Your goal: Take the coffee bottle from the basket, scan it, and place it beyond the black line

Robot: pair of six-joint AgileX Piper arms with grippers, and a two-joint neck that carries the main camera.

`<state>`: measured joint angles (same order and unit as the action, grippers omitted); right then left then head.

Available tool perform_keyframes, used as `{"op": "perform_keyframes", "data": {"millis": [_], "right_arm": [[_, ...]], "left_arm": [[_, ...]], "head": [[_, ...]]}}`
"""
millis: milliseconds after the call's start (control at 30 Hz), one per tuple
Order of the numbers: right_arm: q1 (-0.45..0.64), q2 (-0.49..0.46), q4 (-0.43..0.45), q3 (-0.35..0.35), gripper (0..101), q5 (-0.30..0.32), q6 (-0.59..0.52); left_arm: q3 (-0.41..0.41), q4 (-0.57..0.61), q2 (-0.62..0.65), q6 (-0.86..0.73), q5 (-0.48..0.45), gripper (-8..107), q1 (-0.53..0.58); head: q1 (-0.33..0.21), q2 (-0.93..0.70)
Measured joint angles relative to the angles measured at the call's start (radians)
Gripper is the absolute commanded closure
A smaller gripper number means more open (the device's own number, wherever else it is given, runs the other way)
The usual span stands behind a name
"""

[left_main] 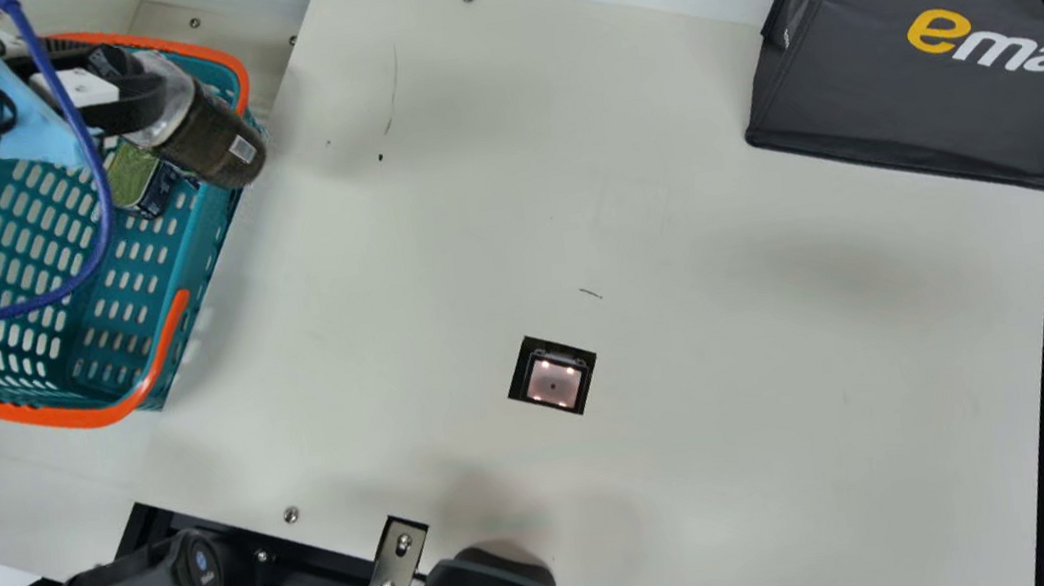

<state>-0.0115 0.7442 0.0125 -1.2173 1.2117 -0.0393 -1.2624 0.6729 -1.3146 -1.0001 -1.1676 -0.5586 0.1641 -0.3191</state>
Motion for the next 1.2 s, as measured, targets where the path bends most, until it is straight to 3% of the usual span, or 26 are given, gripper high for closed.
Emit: {"op": "perform_keyframes", "data": {"millis": [1200], "right_arm": [[0.000,0.000,0.000,0.000,10,0.000,0.000]], "left_arm": [[0.166,-0.045,0.144,0.141,0.179,89,0.398]], "head": [[0.000,0.000]]}}
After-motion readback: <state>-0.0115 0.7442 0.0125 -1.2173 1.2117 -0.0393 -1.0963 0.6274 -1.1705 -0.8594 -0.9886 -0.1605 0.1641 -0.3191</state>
